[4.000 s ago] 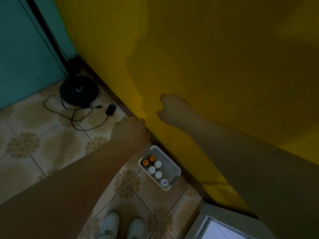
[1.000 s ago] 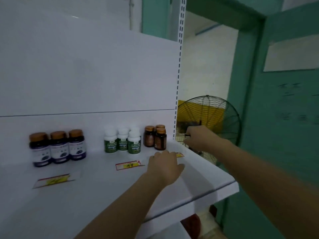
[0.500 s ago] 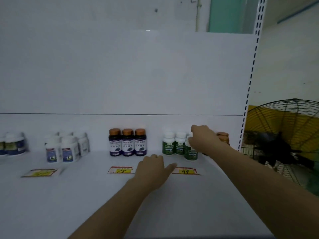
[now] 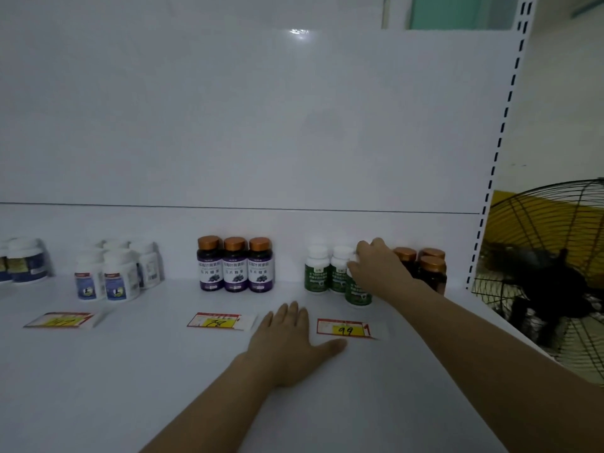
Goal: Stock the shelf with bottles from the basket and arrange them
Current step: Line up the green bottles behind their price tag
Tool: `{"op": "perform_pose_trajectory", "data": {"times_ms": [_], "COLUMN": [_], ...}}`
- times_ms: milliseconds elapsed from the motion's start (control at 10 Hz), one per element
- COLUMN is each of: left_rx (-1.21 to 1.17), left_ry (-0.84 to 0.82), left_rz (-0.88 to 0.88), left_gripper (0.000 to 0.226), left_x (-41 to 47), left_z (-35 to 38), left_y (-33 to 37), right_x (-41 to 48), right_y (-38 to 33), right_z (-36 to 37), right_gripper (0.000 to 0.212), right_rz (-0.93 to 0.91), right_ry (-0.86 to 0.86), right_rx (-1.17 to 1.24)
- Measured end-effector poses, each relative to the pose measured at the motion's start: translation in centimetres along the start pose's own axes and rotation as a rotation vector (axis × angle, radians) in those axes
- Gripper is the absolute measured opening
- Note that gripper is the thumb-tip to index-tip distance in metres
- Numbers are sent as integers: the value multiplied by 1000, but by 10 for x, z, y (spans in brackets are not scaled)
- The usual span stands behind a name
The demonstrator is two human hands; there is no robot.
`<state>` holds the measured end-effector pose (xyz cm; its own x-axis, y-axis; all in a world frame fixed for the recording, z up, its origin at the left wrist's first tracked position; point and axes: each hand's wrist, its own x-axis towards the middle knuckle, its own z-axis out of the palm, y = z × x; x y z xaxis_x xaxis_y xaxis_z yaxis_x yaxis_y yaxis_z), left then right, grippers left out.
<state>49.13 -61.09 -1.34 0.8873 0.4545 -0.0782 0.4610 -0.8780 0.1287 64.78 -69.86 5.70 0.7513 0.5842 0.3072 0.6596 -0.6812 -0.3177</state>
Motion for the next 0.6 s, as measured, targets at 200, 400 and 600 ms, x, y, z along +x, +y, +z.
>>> {"op": "perform_pose_trajectory", "data": {"times_ms": [200, 400, 600], "left_rx": [5, -133, -746], "left_ry": [33, 69, 237], "left_rz": [7, 15, 175], "left_gripper": [100, 104, 58], "left_x": [-2, -4, 7], "left_z": [-1, -11, -41], "left_y": [1, 3, 13], "right_x": [2, 0, -1], "right_y": [-1, -8, -21], "right_z": [-5, -24, -53], "right_gripper": [28, 38, 33], "right_rz": [-122, -147, -177], "right_ry": [-37, -40, -30], "right_rx": [-130, 9, 451]}}
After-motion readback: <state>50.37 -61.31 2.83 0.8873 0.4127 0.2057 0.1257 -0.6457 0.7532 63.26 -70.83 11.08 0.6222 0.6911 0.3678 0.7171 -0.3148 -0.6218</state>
